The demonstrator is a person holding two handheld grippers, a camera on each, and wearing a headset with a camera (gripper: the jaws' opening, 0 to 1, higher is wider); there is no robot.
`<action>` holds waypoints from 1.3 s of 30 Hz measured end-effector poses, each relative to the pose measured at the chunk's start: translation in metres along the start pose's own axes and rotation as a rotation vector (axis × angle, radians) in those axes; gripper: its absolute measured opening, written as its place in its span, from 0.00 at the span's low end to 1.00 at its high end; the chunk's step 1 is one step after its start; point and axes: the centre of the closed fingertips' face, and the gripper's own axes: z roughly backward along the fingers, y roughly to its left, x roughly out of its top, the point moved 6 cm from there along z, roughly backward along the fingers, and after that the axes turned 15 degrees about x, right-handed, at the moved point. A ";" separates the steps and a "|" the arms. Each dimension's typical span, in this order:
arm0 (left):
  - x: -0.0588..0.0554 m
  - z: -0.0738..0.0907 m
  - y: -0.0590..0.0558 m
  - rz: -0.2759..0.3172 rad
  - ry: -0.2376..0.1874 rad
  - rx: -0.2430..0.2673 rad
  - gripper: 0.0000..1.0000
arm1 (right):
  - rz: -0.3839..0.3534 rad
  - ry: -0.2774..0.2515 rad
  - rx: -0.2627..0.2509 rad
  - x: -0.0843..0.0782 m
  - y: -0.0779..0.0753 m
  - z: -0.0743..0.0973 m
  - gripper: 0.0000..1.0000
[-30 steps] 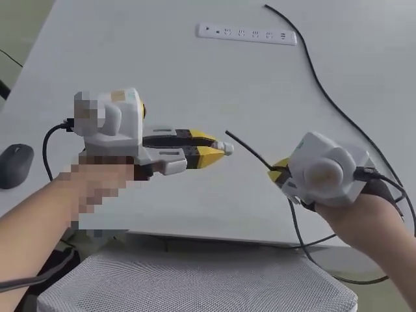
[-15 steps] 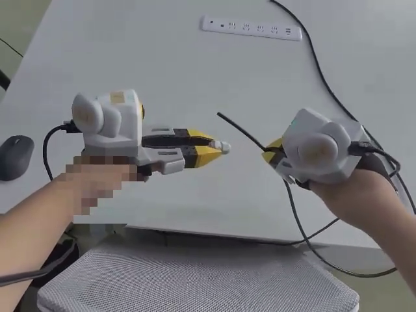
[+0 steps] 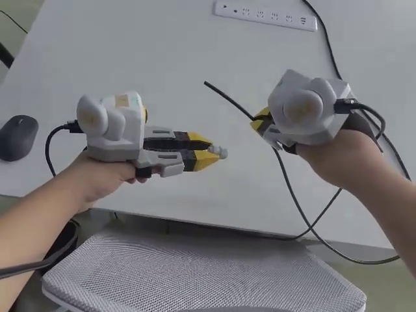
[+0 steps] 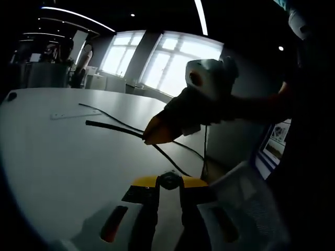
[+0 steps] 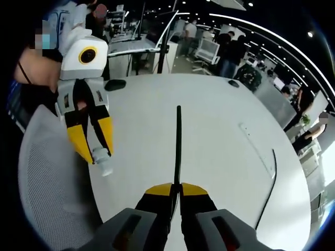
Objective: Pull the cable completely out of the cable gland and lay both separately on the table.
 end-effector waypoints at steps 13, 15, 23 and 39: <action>-0.026 0.011 0.020 0.022 -0.005 0.022 0.15 | 0.006 0.013 0.061 0.028 -0.007 -0.039 0.00; -0.033 0.011 0.024 0.028 -0.005 0.027 0.15 | 0.013 0.015 0.069 0.033 -0.006 -0.048 0.00; -0.061 0.016 0.044 0.035 0.019 0.057 0.15 | 0.055 0.031 0.127 0.046 -0.011 -0.098 0.00; -0.105 0.013 0.075 0.072 0.080 0.112 0.15 | 0.225 0.104 0.268 0.043 0.006 -0.179 0.00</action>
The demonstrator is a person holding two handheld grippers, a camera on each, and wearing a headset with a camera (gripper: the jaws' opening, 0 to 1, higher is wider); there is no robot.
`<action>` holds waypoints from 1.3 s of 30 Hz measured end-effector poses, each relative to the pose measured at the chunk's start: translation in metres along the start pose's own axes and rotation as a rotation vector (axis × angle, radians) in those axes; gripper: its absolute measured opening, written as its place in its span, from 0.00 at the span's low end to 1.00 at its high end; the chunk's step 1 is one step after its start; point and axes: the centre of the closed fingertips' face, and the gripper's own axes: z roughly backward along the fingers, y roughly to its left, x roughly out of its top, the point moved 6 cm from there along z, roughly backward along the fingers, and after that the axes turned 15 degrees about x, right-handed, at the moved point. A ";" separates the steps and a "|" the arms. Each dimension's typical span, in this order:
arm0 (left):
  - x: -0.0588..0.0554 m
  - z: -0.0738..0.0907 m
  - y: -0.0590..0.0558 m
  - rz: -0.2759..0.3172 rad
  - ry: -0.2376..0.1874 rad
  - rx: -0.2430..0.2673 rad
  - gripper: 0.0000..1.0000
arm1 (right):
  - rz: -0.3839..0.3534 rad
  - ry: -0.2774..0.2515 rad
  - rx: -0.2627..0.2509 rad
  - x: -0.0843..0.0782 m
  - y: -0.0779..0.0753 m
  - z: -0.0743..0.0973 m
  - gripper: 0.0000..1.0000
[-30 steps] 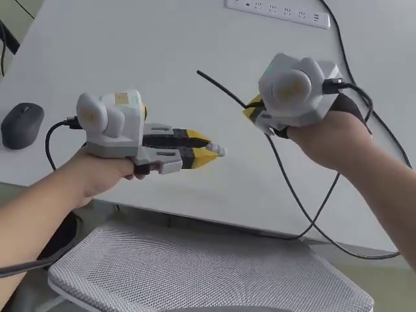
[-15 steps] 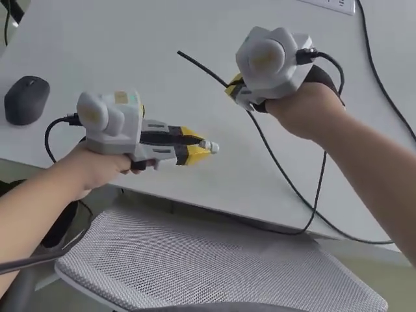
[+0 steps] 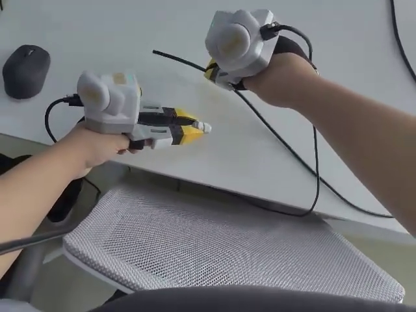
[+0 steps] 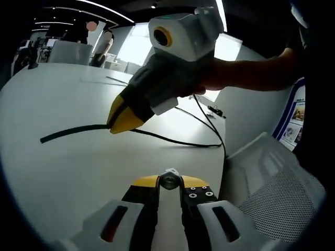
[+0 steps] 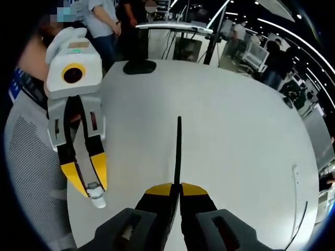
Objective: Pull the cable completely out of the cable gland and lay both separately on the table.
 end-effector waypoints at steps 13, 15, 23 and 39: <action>-0.008 -0.006 0.010 0.016 0.012 0.034 0.15 | 0.000 0.014 0.012 -0.001 0.001 -0.007 0.00; -0.008 -0.006 0.010 0.008 0.014 0.035 0.15 | -0.003 0.013 0.012 -0.001 0.001 -0.007 0.00; -0.008 -0.005 0.009 -0.015 0.016 0.056 0.16 | 0.014 0.022 0.007 -0.001 0.002 -0.009 0.00; -0.007 -0.001 0.007 -0.104 0.038 0.094 0.16 | 0.007 0.021 0.002 -0.005 0.005 -0.010 0.00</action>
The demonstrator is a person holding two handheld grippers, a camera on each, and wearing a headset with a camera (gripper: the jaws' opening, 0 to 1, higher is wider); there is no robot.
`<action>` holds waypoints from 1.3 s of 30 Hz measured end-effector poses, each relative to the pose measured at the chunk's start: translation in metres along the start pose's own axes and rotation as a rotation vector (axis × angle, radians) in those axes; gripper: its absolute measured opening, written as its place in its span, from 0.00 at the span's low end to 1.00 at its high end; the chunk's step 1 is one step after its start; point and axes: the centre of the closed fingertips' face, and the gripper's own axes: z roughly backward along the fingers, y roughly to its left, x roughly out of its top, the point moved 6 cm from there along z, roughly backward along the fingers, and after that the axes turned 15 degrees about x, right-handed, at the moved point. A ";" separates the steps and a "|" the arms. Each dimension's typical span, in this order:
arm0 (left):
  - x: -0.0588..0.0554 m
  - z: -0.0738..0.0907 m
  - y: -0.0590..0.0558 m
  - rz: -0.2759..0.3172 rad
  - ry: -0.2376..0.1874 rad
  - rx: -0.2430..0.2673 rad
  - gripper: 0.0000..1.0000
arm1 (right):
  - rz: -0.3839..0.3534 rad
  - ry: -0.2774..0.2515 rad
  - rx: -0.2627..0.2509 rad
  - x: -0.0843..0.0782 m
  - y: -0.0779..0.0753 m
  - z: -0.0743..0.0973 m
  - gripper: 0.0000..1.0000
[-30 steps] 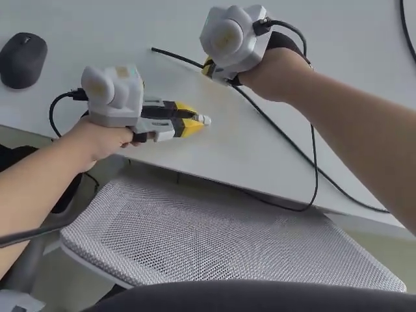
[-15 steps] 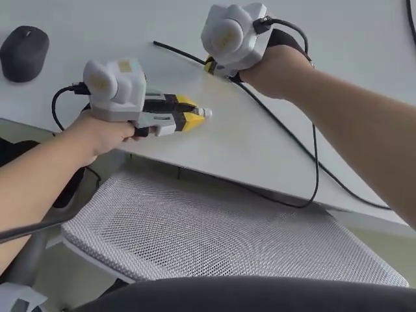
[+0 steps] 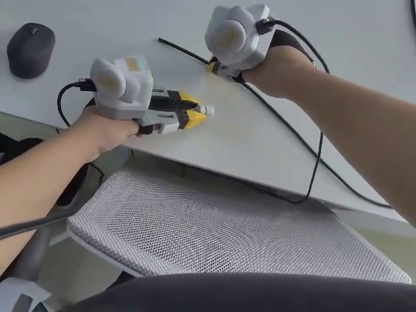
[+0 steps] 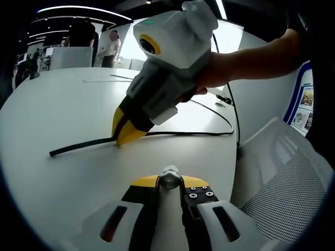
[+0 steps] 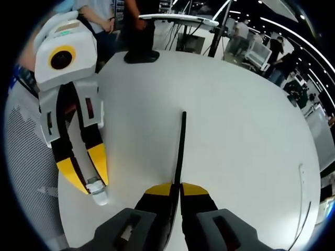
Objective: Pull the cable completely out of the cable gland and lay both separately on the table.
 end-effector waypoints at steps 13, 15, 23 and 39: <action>0.000 0.004 -0.006 -0.087 0.030 0.032 0.16 | 0.004 0.010 -0.019 -0.001 -0.001 -0.001 0.00; 0.000 0.004 -0.006 -0.087 0.032 0.035 0.16 | -0.002 0.008 -0.023 -0.001 0.000 0.000 0.00; 0.001 0.004 -0.007 -0.091 0.034 0.050 0.19 | -0.002 0.002 -0.041 -0.001 0.000 0.001 0.04; 0.006 0.005 -0.007 -0.087 0.043 0.079 0.29 | -0.037 -0.119 -0.112 0.004 -0.003 0.043 0.18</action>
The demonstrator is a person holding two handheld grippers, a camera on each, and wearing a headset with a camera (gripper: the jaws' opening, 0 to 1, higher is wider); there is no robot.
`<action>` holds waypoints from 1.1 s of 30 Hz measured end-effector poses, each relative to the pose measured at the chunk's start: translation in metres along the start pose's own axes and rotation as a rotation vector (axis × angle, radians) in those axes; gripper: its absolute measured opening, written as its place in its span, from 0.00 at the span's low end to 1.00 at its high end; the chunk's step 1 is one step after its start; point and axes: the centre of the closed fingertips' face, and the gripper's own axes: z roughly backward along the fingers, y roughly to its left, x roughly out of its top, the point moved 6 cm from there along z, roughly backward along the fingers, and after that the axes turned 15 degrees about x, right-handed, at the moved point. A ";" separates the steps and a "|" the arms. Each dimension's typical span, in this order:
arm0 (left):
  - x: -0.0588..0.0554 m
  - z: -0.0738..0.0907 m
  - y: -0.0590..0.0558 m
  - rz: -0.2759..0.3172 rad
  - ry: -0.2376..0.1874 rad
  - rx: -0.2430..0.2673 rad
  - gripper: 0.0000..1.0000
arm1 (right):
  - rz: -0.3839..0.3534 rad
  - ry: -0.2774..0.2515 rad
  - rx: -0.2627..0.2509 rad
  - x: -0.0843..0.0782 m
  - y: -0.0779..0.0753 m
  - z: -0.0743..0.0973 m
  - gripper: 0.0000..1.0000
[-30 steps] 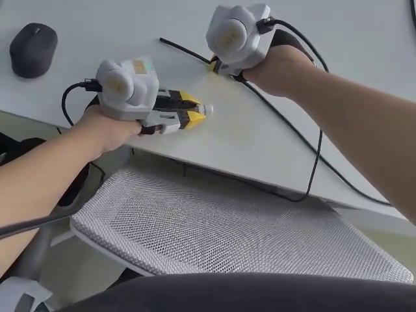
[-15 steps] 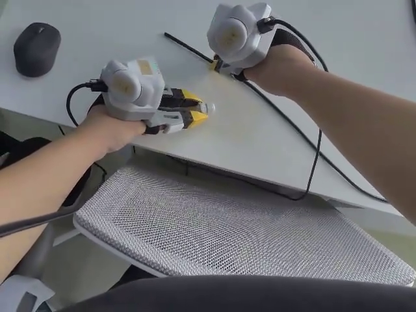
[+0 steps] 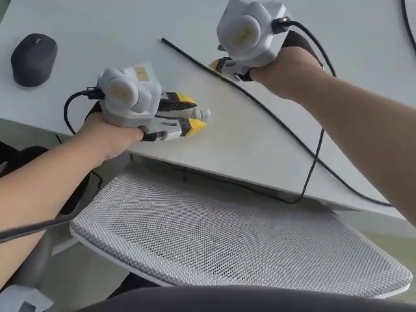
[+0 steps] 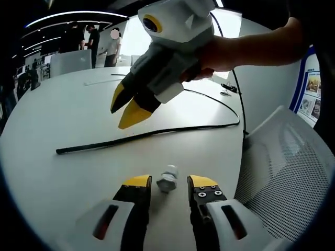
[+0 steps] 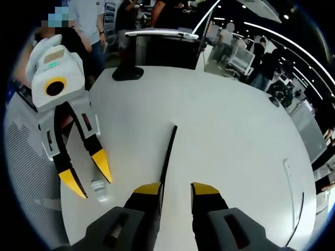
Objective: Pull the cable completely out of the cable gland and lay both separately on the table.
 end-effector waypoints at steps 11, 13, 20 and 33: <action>0.004 0.010 -0.001 0.038 -0.006 0.040 0.41 | -0.105 -0.141 -0.058 -0.010 0.013 0.052 0.25; 0.005 0.014 -0.001 0.054 -0.009 0.042 0.41 | -0.134 -0.188 -0.067 -0.013 0.017 0.064 0.28; 0.008 0.024 -0.002 0.083 -0.010 0.067 0.47 | -0.179 -0.301 -0.107 -0.029 0.024 0.099 0.35; 0.031 0.056 -0.001 0.155 -0.053 0.100 0.59 | -0.299 -0.484 -0.130 -0.057 0.058 0.172 0.49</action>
